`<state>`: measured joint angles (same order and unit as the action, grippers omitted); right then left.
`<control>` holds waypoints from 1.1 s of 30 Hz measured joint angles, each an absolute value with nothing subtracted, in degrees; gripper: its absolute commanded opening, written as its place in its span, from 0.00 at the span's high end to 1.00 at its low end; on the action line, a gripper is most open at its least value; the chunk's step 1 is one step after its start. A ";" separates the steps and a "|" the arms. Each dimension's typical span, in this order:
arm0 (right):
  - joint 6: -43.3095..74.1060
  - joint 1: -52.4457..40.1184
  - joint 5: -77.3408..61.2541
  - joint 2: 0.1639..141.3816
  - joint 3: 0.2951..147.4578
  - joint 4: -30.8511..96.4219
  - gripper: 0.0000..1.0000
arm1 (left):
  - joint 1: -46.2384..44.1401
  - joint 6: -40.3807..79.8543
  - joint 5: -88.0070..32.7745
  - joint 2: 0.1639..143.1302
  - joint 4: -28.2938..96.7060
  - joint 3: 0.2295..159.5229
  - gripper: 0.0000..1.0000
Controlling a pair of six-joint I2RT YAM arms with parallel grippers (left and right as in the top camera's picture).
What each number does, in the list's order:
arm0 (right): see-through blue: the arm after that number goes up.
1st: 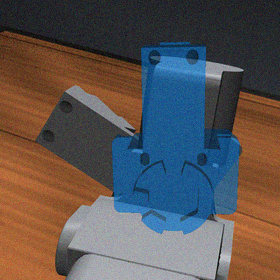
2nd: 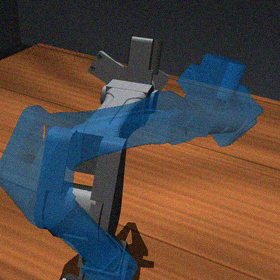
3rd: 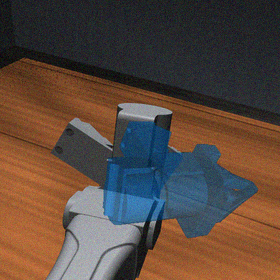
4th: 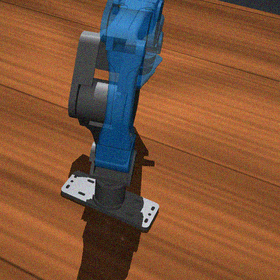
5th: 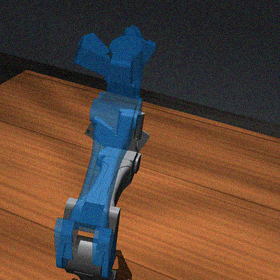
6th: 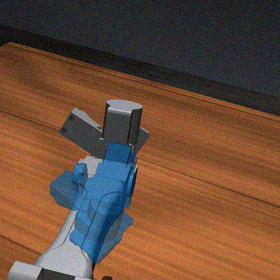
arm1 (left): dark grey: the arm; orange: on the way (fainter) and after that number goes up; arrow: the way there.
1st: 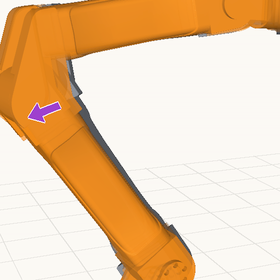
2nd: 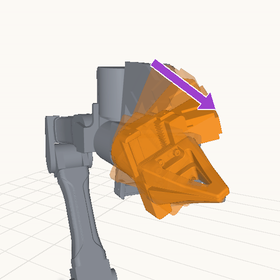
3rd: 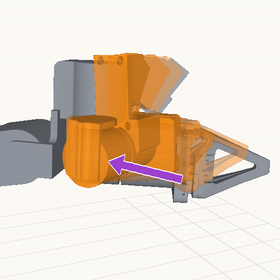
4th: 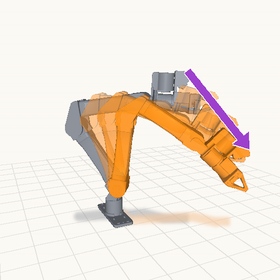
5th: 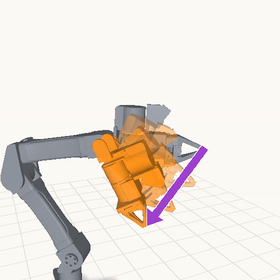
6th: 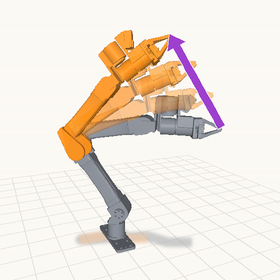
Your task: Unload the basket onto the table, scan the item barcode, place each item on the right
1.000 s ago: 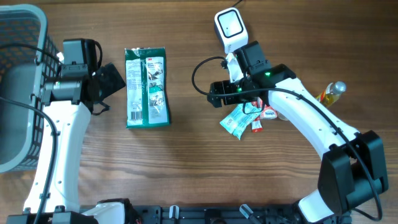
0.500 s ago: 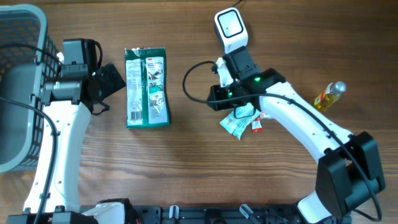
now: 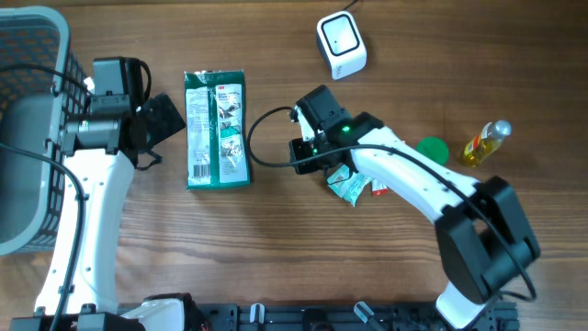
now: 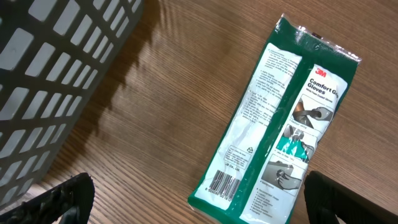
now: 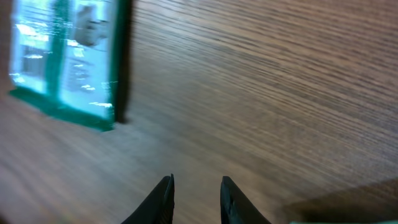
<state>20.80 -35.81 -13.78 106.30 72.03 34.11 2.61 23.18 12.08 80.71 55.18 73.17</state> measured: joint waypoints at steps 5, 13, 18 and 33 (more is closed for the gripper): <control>20.80 -35.81 -12.53 110.43 72.01 35.20 0.78 | 2.61 23.18 12.08 80.71 55.18 73.17 0.00; 20.93 -35.20 -8.40 111.46 72.01 40.73 0.70 | 2.61 23.18 12.08 80.71 55.18 73.17 0.00; 20.97 -32.60 -7.42 111.46 72.01 43.70 0.70 | 2.61 23.18 12.08 80.71 55.18 73.17 0.00; 20.97 -27.77 -24.05 111.48 76.03 39.24 0.53 | 2.61 23.18 12.08 80.71 55.20 73.17 0.00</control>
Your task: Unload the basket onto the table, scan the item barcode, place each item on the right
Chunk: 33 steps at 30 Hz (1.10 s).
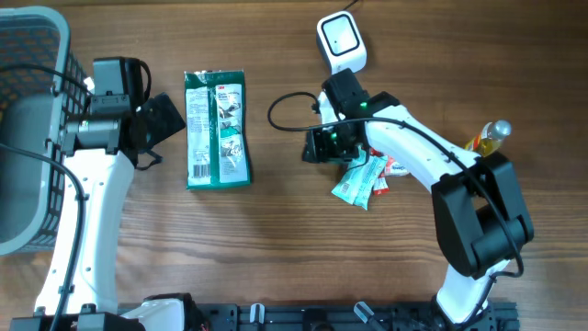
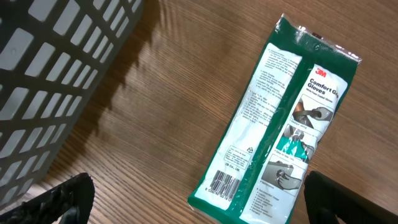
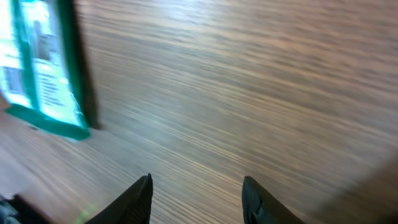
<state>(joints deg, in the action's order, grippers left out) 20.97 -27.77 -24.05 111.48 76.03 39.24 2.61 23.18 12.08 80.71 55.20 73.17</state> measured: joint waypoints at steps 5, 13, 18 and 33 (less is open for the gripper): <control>23.24 -29.65 -25.15 111.48 76.01 34.15 0.48 | 2.61 23.18 12.08 80.71 55.20 73.17 0.00; 28.16 -35.07 -22.52 111.48 75.77 30.13 0.44 | 2.61 23.18 12.08 80.71 53.34 73.17 0.00; 28.99 -35.97 -20.71 111.48 75.59 30.11 0.44 | 2.61 23.18 12.05 80.71 49.28 73.17 0.00; 29.36 -35.81 -18.83 111.48 75.53 29.78 0.43 | 2.61 23.03 5.63 85.76 47.51 72.79 0.96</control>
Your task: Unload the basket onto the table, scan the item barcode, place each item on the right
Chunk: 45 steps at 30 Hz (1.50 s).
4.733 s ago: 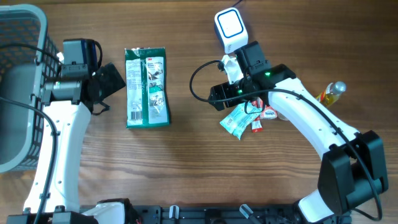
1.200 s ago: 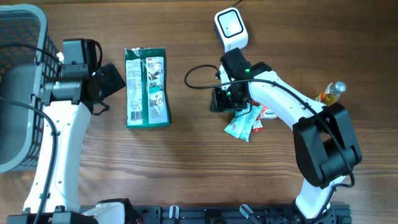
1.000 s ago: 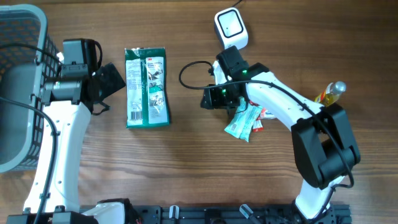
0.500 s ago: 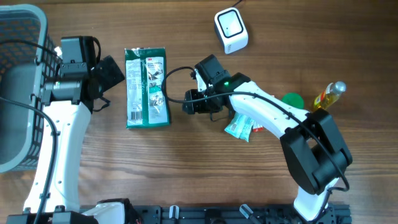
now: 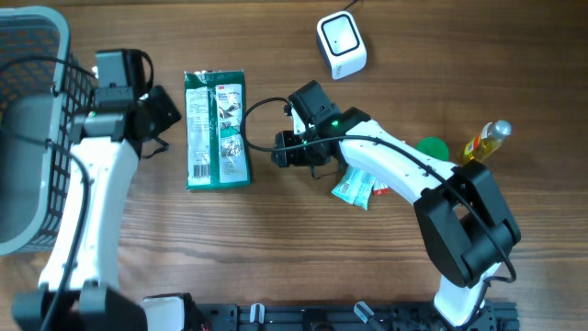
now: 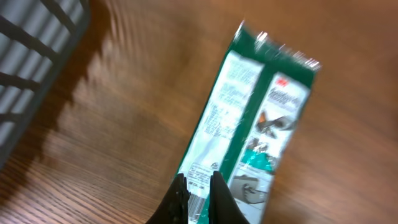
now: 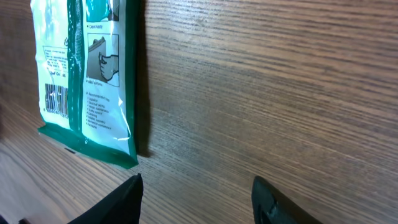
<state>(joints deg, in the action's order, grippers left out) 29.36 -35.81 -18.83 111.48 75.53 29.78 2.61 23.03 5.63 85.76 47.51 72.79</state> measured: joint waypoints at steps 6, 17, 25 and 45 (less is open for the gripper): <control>28.40 -34.04 -18.76 111.48 75.53 29.71 0.43 | 2.61 23.00 3.92 92.95 47.44 71.83 0.96; 27.24 -32.29 -18.35 111.48 75.35 29.45 0.42 | 2.61 23.00 3.05 102.67 44.07 71.83 0.96; 25.21 -32.29 -18.11 111.48 75.31 29.45 0.41 | 2.61 21.45 2.85 107.61 40.91 71.83 0.96; 25.21 -32.29 -15.53 111.50 75.13 29.52 0.41 | -2.90 20.40 2.87 111.44 34.85 69.58 0.95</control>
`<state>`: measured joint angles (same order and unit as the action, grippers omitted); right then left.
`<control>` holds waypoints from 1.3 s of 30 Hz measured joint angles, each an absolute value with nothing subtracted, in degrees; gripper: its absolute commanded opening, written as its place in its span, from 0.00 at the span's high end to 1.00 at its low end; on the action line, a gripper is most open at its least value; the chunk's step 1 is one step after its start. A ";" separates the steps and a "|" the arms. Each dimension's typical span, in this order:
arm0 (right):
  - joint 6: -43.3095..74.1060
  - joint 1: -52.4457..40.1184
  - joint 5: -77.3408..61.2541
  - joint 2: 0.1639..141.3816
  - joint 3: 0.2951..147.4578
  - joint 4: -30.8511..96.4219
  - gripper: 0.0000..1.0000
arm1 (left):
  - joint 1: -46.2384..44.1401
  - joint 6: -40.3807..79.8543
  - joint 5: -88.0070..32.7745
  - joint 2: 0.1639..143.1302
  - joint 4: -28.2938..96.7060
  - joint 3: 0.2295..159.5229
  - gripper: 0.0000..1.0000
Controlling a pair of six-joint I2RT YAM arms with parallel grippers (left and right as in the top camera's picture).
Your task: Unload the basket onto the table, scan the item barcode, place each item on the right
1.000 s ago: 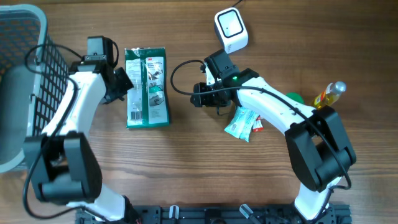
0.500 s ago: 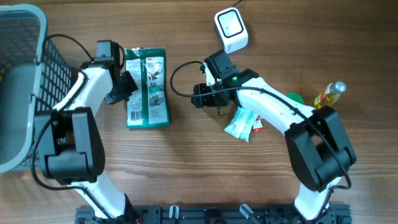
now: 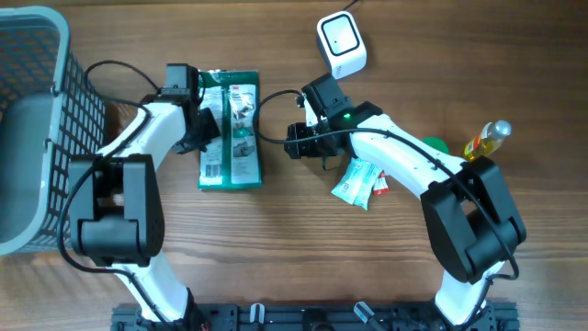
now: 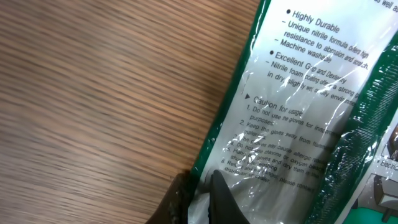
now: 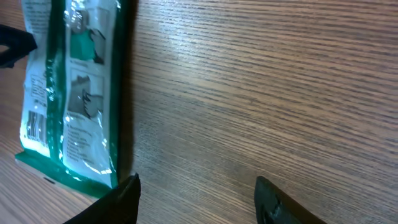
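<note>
The green-and-white glove packet (image 3: 234,129) lies flat on the wooden table, barcode side up. My left gripper (image 3: 198,130) is at the packet's left edge; in the left wrist view its fingers (image 4: 217,198) are pinched on the packet's (image 4: 298,106) green border. The white scanner (image 3: 341,43) stands at the back, right of the packet. My right gripper (image 3: 292,142) hovers between packet and scanner, open and empty. In the right wrist view that gripper (image 5: 199,202) faces bare wood, with the packet (image 5: 68,93) at the left.
A grey basket (image 3: 32,129) fills the far left. Some small sachets (image 3: 358,181) lie under the right arm. A green cap (image 3: 430,145) and a yellow bottle (image 3: 487,141) sit at the right.
My left gripper went from beside the packet's upper left corner to its left edge and is now shut on it. The packet sits a little further right. The right gripper shifted slightly right, still open.
At first my left gripper was wide open left of the packet, and the right one, nearly shut, was over the sachets. The right gripper then stood wider open nearer the scanner, then near the packet. The left gripper narrowed, and now pinches the packet's edge.
</note>
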<state>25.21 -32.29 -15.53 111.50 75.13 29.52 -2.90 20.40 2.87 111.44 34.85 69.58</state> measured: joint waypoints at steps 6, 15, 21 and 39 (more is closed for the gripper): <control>25.23 -32.29 -13.65 111.48 74.32 30.11 0.41 | -5.76 20.34 2.87 111.44 35.20 69.58 0.90; 26.15 -32.29 -13.37 111.55 71.31 27.53 0.41 | -7.40 20.36 -0.62 111.44 36.18 69.58 0.91; 26.63 -32.29 -13.47 111.55 71.29 27.49 0.41 | -9.30 20.38 -4.75 111.44 37.28 69.58 0.89; 26.98 -31.99 -18.87 114.54 71.33 23.94 0.37 | -12.05 20.36 -5.96 111.46 37.52 69.58 0.89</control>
